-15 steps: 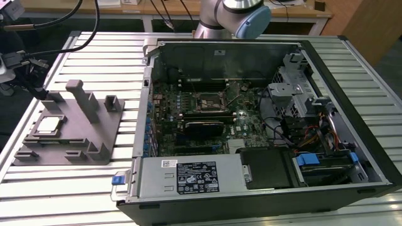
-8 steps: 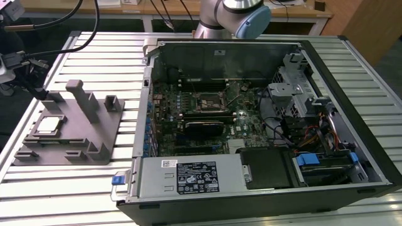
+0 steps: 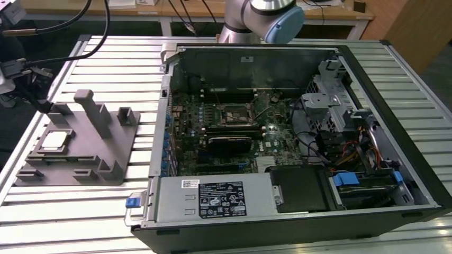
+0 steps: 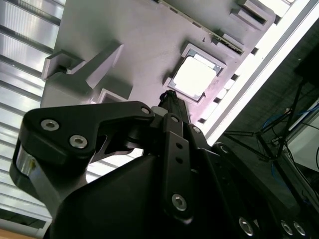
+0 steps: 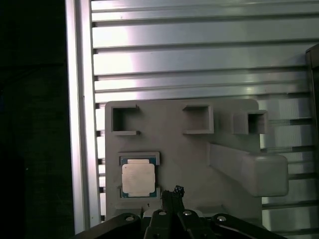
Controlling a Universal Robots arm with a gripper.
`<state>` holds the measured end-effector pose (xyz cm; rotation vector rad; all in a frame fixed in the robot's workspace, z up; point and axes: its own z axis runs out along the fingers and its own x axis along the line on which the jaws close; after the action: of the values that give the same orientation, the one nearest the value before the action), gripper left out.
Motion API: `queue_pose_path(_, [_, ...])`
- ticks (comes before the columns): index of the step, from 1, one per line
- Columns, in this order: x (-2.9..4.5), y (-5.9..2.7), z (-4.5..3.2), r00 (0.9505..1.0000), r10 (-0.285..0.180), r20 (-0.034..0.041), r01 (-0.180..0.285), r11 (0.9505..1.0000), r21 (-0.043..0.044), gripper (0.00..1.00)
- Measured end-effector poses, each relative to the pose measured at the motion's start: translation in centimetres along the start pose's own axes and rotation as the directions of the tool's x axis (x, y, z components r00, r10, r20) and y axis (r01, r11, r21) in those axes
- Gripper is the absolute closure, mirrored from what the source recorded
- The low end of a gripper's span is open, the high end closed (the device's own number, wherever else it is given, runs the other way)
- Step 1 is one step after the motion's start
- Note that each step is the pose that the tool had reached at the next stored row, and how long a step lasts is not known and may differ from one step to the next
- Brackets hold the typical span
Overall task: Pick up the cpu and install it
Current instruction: 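Pick up the cpu and move it towards the insertion slot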
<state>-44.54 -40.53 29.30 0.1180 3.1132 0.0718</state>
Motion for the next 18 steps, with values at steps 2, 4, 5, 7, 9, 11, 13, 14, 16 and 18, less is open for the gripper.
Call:
queue_pose_path(2, [0.1, -0.02, 0.03, 1.0, 0.0, 0.0, 0.0, 1.0, 0.0, 0.89])
queue_pose_path(4, [0.19, -0.05, 0.05, 1.0, 0.0, 0.0, 0.0, 1.0, 0.0, 0.89])
queue_pose_path(5, [0.24, -0.06, 0.07, 1.0, 0.0, 0.0, 0.0, 1.0, 0.0, 0.89])
queue_pose_path(7, [0.35, -0.09, 0.09, 1.0, 0.0, 0.0, 0.0, 1.0, 0.0, 0.89])
queue_pose_path(9, [0.46, -0.12, 0.11, 1.0, 0.0, 0.0001, 0.0, 1.0, 0.0, 0.89])
queue_pose_path(11, [0.6, -0.15, 0.13, 1.0, 0.0, 0.0001, 0.0, 1.0, 0.0, 0.89])
queue_pose_path(13, [0.73, -0.18, 0.14, 1.0, 0.0, 0.0002, 0.0, 1.0, 0.0, 0.89])
queue_pose_path(14, [0.79, -0.2, 0.15, 1.0, 0.0, 0.0002, 0.0, 1.0, 0.0, 0.89])
queue_pose_path(16, [0.91, -0.22, 0.17, 1.0, 0.0, 0.0003, 0.0, 1.0, 0.0, 0.89])
queue_pose_path(18, [1.02, -0.24, 0.19, 1.0, 0.0, 0.0004, 0.0, 1.0, 0.0, 0.89])
